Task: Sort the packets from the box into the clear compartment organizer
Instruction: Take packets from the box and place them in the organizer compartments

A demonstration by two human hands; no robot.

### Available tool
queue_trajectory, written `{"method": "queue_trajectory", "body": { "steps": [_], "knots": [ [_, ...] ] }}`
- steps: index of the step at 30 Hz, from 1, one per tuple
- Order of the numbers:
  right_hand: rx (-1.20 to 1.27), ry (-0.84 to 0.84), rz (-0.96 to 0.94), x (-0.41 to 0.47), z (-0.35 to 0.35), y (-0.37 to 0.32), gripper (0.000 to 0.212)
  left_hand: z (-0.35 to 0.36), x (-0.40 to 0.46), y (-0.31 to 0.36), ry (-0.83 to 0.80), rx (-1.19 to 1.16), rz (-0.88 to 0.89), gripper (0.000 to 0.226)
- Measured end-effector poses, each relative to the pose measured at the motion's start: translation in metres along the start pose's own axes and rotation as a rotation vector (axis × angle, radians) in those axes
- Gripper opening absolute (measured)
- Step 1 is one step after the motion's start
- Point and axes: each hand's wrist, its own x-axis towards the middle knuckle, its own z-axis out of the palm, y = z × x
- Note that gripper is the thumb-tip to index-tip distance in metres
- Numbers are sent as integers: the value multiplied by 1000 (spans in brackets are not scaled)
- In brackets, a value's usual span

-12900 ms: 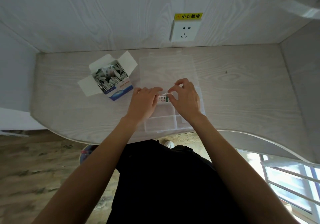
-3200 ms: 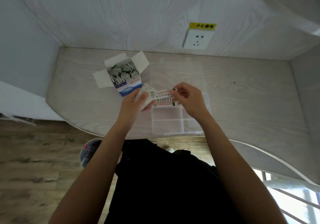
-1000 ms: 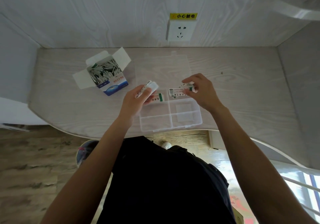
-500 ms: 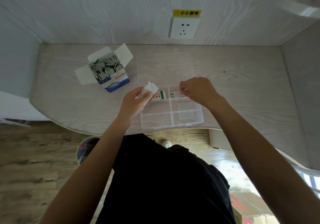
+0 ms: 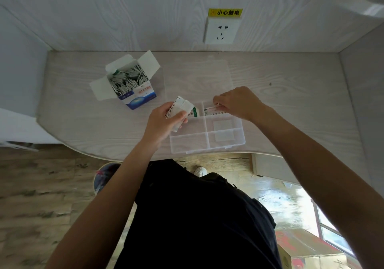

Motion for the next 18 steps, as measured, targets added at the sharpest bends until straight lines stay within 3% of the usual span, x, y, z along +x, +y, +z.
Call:
{"method": "queue_trajectory", "body": {
  "steps": [7,13,18],
  "knots": [
    [414,7,194,-8,4,2,17,1,4,-3,-16,32,-1,19],
    [1,-40,118,-2,2,-6,23,4,5,-1,-22,30,-12,21],
    [-263,-69,99,-4,4,-13,12,7,3,1,-34,17,-19,18]
  ]
}}
